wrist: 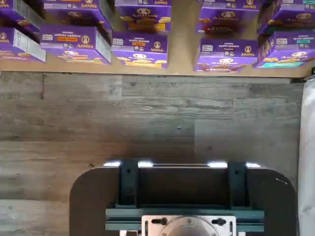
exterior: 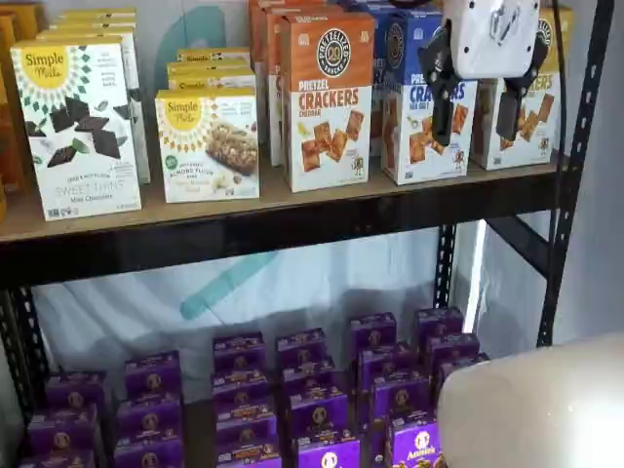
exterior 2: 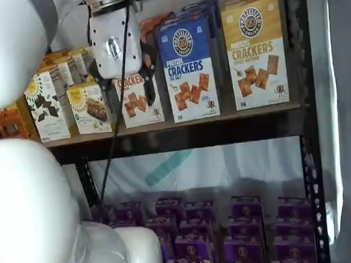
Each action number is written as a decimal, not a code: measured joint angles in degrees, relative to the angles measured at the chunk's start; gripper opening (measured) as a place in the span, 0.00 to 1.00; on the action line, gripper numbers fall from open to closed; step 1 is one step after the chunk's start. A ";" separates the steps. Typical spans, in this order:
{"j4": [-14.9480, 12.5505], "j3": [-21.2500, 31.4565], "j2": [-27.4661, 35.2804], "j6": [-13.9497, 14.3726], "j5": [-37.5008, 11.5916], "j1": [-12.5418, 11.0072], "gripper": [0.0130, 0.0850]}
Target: Retrieve the yellow and white box located on the top shelf, the sixth one from the left
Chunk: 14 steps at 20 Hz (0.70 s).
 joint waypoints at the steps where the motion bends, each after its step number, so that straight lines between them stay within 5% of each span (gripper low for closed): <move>1: 1.41 0.35 -0.35 -0.71 -0.50 -1.29 1.00; 2: 3.84 1.04 -1.06 -1.91 -1.55 -3.62 1.00; 5: 4.87 1.69 -1.59 -2.54 -2.96 -4.33 1.00; 14: -0.34 3.25 -0.73 -4.47 -10.51 -4.27 1.00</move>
